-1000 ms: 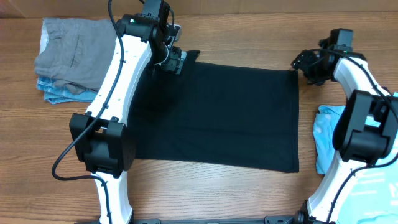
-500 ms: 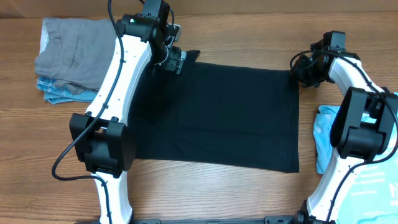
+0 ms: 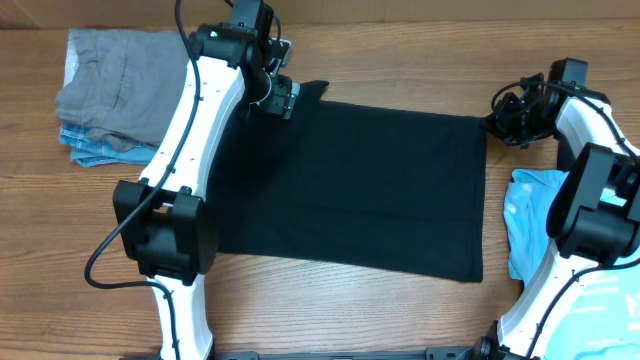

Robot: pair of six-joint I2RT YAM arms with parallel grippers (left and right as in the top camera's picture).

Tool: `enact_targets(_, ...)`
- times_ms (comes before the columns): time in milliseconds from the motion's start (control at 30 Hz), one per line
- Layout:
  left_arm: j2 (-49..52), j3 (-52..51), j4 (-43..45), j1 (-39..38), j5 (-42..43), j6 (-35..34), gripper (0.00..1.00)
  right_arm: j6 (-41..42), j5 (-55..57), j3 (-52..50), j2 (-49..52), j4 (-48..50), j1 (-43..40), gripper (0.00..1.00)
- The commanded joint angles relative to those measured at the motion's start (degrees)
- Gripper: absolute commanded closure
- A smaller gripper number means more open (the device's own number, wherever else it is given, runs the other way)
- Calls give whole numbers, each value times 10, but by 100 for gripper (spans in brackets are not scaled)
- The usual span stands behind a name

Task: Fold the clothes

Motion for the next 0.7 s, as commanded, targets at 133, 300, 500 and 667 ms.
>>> enact_targets(133,69,-22,29,-20,-8,26,22,-28,-17,10,-30,-11,4,96)
enact_targets(300,127,-22,57,-45,-69,46,23,-28,-19,10,-30,-11,3,96)
enact_targets(500,157,-22,116,-59,-103,47,30,-28,-19,10,-30,-13,3,96)
enact_targets(667,176,-22,128,-59,-132,35,43,-28,-19,10,-30,-15,3,96)
